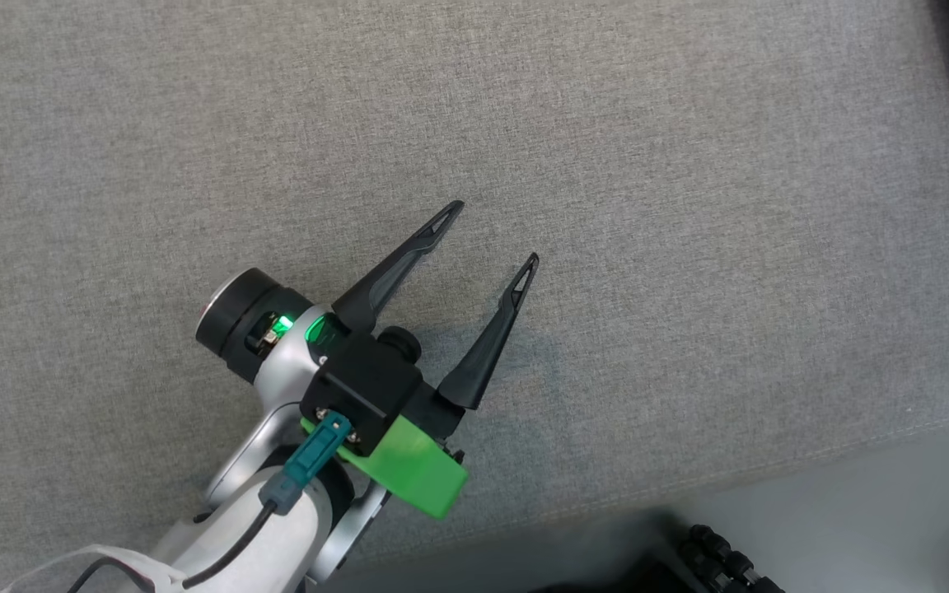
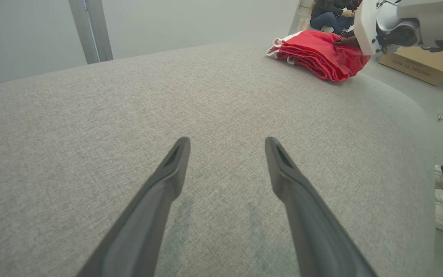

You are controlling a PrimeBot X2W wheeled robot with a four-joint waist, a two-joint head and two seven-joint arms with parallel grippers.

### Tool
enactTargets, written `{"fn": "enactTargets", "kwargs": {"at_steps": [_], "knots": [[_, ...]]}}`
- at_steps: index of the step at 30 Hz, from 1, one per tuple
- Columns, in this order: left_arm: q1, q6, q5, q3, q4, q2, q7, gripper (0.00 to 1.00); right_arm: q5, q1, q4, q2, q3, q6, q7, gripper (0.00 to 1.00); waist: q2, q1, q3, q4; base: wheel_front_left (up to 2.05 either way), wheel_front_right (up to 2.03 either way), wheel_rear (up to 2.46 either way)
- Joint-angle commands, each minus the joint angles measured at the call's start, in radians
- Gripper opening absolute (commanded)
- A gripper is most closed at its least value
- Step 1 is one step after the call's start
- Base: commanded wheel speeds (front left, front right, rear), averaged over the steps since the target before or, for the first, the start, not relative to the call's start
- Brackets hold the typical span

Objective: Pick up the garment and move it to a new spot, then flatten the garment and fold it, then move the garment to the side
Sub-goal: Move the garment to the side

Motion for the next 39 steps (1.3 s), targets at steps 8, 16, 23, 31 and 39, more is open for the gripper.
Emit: {"fn": "enactTargets", "kwargs": {"at_steps": [8,16,23,31,39], "knots": [[-0.013,0.008,-0.02,0.005,0.005,-0.012,-0.026,1.0,-0.055,0.016,0.005,0.067,-0.089,-0.002,-0.097,1.0,-0.0001,0.0,-0.027,0.021,0.0,0.0,0.0],[0.009,0.024,-0.061,0.025,0.074,-0.051,-0.092,1.0,0.066,0.098,0.034,0.136,-0.092,-0.002,-0.256,1.0,-0.0001,0.0,-0.158,0.073,0.0,0.0,0.0],[0.066,0.084,-0.112,0.085,0.179,-0.065,-0.138,1.0,0.178,0.234,-0.016,0.191,0.026,-0.002,-0.323,1.0,-0.0001,0.0,-0.33,0.108,0.0,0.0,0.0],[0.145,0.16,-0.177,0.167,0.298,-0.068,-0.161,1.0,0.303,0.413,-0.142,0.245,0.072,-0.002,-0.326,1.0,-0.0001,0.0,-0.491,0.146,0.0,0.0,0.0],[0.195,0.245,-0.242,0.271,0.373,-0.077,-0.19,1.0,0.397,0.548,-0.296,0.34,0.059,-0.002,-0.29,1.0,-0.0001,0.0,-0.58,0.172,0.0,0.0,0.0]]}}
